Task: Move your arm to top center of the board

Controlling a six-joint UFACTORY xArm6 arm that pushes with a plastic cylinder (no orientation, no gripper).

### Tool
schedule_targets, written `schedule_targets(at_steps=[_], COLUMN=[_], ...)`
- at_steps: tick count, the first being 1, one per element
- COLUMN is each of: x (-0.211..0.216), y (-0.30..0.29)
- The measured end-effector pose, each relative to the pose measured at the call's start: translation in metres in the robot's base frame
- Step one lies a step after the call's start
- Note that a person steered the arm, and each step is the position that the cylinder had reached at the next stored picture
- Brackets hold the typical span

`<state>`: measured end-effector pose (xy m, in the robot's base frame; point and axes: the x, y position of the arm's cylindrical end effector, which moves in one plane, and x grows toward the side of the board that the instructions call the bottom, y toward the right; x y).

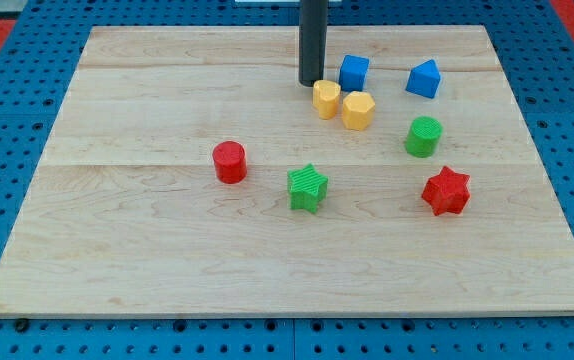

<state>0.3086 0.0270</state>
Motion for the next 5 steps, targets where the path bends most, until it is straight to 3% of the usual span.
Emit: schedule_targets(at_steps=[2,5], x=[0.022,0.005], y=[-0.010,-0.038])
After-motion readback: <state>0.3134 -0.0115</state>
